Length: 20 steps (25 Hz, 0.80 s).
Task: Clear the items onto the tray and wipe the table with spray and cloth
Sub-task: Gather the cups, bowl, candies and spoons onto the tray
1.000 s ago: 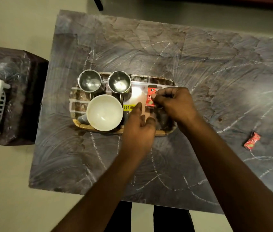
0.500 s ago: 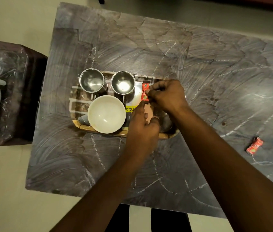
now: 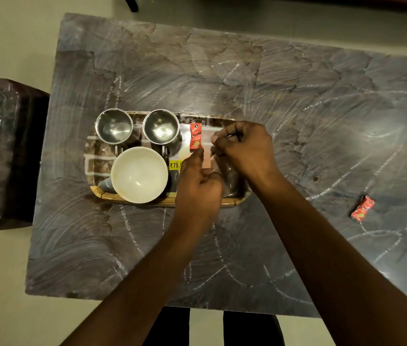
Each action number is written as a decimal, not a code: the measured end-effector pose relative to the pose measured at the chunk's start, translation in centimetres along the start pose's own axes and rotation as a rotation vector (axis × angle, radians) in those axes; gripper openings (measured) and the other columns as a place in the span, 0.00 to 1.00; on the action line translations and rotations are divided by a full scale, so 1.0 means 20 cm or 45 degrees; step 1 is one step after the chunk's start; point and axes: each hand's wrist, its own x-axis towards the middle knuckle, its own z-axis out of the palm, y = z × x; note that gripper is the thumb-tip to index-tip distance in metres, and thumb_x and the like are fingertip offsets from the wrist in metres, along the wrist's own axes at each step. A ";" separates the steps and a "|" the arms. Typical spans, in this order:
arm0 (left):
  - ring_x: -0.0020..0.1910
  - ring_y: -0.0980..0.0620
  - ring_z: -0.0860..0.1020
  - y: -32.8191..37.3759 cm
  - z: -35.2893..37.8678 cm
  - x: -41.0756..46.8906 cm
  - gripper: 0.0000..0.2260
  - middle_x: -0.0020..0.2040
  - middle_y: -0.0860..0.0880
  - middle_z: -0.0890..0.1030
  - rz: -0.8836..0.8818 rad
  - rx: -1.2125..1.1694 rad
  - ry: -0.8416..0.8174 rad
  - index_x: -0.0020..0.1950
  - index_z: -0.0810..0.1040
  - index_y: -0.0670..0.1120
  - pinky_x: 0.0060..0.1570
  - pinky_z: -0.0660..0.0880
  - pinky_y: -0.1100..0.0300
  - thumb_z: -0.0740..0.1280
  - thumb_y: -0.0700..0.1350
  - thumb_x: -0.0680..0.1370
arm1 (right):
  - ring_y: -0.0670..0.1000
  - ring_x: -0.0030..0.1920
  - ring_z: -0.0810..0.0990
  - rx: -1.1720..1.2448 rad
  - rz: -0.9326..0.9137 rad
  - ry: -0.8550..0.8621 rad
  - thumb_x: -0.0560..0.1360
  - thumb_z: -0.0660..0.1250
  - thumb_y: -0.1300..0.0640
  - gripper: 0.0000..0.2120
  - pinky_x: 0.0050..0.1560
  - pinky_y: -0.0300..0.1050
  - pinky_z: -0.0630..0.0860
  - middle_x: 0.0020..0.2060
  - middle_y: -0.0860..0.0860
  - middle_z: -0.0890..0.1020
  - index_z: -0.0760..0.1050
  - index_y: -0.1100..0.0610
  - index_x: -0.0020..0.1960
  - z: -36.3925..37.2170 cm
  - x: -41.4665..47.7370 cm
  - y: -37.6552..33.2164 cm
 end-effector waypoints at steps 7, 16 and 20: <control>0.65 0.46 0.83 0.08 0.33 -0.12 0.20 0.71 0.45 0.81 0.087 0.187 -0.161 0.77 0.77 0.49 0.73 0.79 0.44 0.67 0.37 0.86 | 0.49 0.42 0.89 -0.067 0.093 0.279 0.74 0.76 0.51 0.04 0.50 0.60 0.87 0.39 0.47 0.88 0.85 0.47 0.49 -0.67 -0.23 0.36; 0.65 0.54 0.82 -0.10 1.10 -0.34 0.19 0.72 0.46 0.83 0.039 0.291 -0.552 0.78 0.78 0.42 0.71 0.77 0.57 0.68 0.35 0.86 | 0.64 0.48 0.88 0.107 0.488 0.458 0.72 0.74 0.67 0.13 0.56 0.67 0.85 0.41 0.54 0.87 0.81 0.51 0.51 -1.27 -0.43 0.94; 0.63 0.48 0.85 -0.19 1.32 -0.36 0.22 0.66 0.45 0.88 -0.029 0.238 -0.572 0.74 0.82 0.42 0.61 0.77 0.56 0.63 0.30 0.83 | 0.60 0.48 0.89 0.179 0.417 0.378 0.71 0.75 0.64 0.14 0.57 0.66 0.84 0.44 0.54 0.88 0.80 0.51 0.54 -1.25 -0.39 1.03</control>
